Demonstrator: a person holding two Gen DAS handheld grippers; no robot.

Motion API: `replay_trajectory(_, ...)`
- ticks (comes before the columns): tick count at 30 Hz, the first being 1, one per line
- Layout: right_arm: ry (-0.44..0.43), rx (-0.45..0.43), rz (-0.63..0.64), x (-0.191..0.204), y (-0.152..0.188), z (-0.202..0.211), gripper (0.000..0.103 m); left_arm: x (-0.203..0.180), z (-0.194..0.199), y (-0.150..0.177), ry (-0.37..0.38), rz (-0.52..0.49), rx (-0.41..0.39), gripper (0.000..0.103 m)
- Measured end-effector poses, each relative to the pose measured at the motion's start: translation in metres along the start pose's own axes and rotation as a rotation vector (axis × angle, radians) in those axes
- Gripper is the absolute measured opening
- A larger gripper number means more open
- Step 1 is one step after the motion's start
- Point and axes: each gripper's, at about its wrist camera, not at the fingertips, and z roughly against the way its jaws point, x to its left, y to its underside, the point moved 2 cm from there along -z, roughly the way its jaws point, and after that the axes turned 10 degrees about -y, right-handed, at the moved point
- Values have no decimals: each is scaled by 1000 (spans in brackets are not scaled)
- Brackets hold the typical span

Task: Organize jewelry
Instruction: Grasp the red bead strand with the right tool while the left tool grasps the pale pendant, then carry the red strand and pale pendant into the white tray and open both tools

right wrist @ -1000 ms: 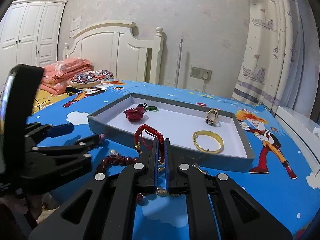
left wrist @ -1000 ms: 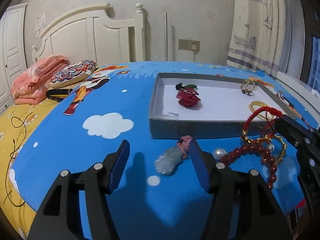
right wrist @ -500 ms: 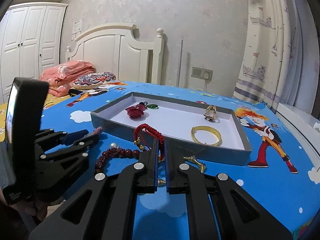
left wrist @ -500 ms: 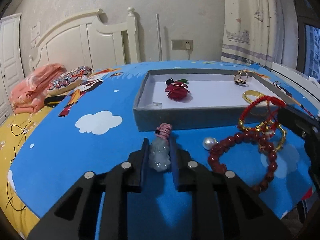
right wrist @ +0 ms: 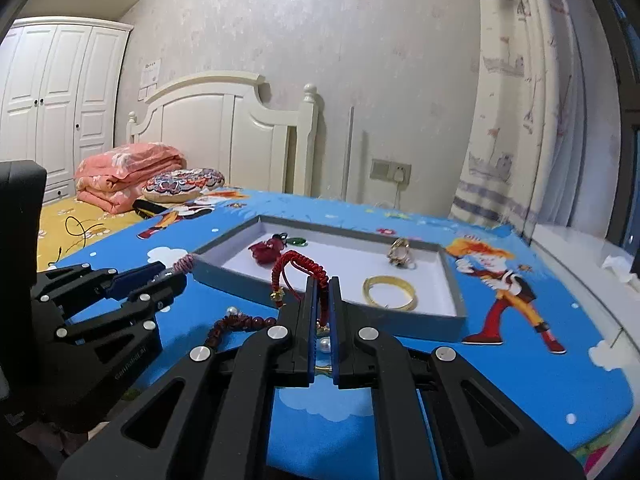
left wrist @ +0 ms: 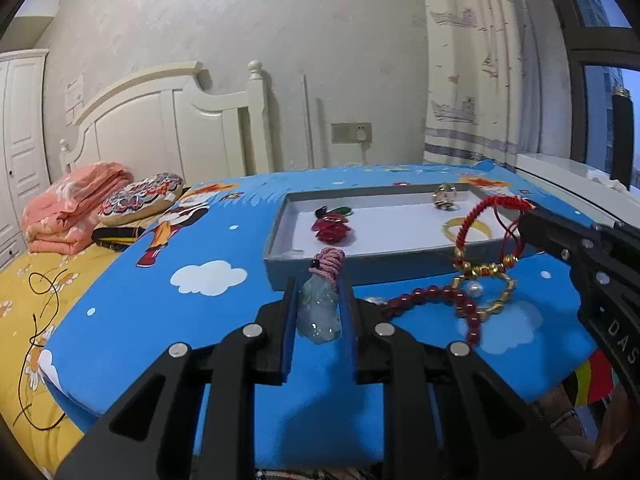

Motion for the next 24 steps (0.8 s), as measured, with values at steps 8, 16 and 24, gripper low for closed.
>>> replay_trajectory(8, 15, 11, -7, -3, 2, 8, 6, -9, 17, -3, 21, -12, -30, 20)
replay_trajectory(16, 31, 14, -35, -10, 2, 3, 6, -9, 16, -7, 4, 1, -19, 20)
replay_trajectory(24, 60, 18, -62, -21, -1, -7, 6, -10, 16, -22, 11, 15, -24, 20)
